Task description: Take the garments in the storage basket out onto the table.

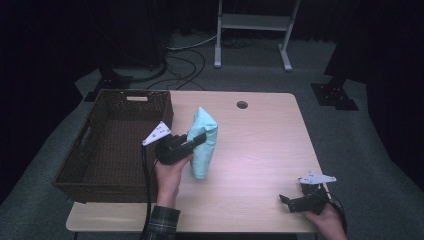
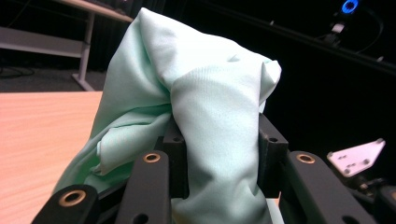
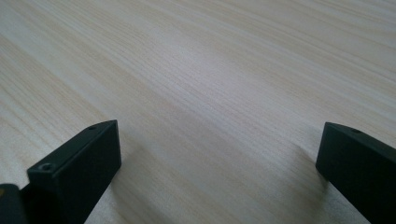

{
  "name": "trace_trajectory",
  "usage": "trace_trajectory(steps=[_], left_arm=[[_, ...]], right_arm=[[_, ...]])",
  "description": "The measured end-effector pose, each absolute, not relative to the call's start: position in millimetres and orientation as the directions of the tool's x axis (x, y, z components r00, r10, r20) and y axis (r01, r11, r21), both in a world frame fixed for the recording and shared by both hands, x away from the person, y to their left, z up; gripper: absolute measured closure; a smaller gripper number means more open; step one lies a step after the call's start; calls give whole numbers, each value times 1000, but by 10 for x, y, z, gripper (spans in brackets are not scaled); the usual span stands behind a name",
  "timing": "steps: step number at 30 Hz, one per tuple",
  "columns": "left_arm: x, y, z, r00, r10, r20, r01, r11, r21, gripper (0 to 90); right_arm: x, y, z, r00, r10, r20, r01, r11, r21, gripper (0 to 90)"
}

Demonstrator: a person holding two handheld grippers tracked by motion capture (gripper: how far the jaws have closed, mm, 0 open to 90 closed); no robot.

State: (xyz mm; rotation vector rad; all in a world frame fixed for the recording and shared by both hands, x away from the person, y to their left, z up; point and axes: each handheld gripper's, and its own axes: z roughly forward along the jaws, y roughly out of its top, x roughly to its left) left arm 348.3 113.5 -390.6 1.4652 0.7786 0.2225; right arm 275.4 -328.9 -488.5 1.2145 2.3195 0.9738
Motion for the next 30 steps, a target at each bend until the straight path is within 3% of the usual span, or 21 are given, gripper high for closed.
trace_trajectory(steps=[30], left_arm=[[3748, 434, -4349, 722, 625, -295, 377, 1, 926, 641]], right_arm=[[2749, -3290, -4885, -576, 817, 11, 580, 399, 710, 0]])
